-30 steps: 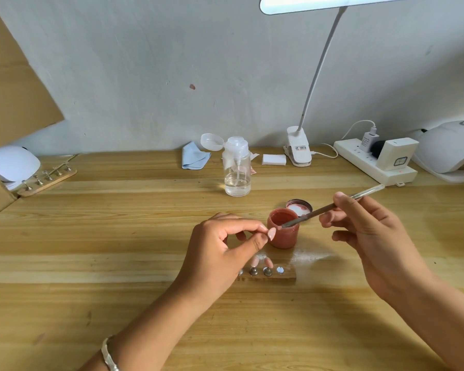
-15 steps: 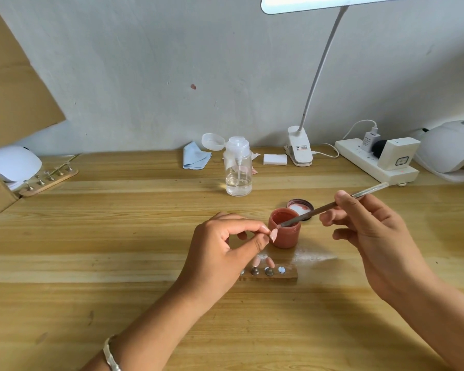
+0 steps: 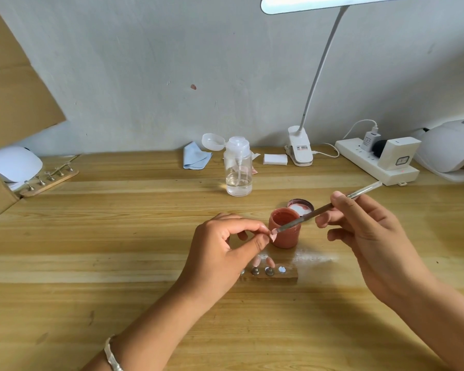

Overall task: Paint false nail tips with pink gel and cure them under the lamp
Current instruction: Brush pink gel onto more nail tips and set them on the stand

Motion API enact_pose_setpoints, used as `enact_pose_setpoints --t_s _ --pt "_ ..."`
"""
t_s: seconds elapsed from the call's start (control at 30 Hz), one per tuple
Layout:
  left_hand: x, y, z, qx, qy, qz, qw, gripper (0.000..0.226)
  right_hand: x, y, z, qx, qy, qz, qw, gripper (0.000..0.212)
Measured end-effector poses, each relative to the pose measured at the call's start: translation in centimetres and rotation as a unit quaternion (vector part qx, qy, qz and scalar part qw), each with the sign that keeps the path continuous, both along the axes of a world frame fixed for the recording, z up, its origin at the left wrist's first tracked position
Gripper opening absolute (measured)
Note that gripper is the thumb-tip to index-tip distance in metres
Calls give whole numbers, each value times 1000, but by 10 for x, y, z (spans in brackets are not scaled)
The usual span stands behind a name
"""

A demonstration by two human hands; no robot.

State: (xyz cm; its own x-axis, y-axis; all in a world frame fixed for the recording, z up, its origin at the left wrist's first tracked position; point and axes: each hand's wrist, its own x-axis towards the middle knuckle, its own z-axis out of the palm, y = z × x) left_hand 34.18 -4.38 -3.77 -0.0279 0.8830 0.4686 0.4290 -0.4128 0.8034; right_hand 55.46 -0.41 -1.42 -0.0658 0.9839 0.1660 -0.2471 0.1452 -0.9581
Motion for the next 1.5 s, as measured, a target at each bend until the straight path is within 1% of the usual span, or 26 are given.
enact_pose_setpoints --t_s 0.07,0.23,0.33,0.4,0.53,0.6,0.67,0.83,0.9,1.03,1.1,1.23,1.4,1.5 --pt "0 0 1 2 -1 -1 1000 16 -1 -1 0 4 -8 0 1000 15" --pt "0 -2 2 -8 -27 -1 1000 14 5 5 1 -11 -4 -55 998 14" --pt "1 -2 2 -16 -32 -5 999 13 3 2 2 -3 7 -16 1000 15" --pt "1 -2 3 -17 -30 -10 999 14 -1 -2 2 12 -1 14 1000 16" --pt "1 -2 3 -8 -29 -11 999 14 -1 -1 2 17 -14 -19 1000 16" --pt "1 -3 3 -9 -46 -13 999 12 3 3 2 3 -15 -44 999 15" --pt "1 -3 4 -18 -68 -21 997 7 5 5 1 -10 -7 -47 999 15" --pt "1 -4 3 -34 -85 -35 995 10 -3 -3 1 8 11 24 1000 19" --pt "1 -4 4 -34 -89 -39 995 10 -3 -3 1 8 8 11 1000 19" --pt "3 -4 5 -34 -93 -42 994 6 4 5 0 -21 8 -40 999 15" --pt "3 -5 4 -41 -97 -44 994 7 4 5 -2 -25 19 -29 999 16" --pt "3 -5 4 -51 -106 -45 992 8 -2 0 -3 -2 27 20 999 18" --pt "3 -5 5 -57 -113 -40 991 10 3 5 -2 -16 17 -36 999 15" --pt "4 -6 5 -61 -119 -45 990 11 4 5 -3 -6 32 -26 999 16"
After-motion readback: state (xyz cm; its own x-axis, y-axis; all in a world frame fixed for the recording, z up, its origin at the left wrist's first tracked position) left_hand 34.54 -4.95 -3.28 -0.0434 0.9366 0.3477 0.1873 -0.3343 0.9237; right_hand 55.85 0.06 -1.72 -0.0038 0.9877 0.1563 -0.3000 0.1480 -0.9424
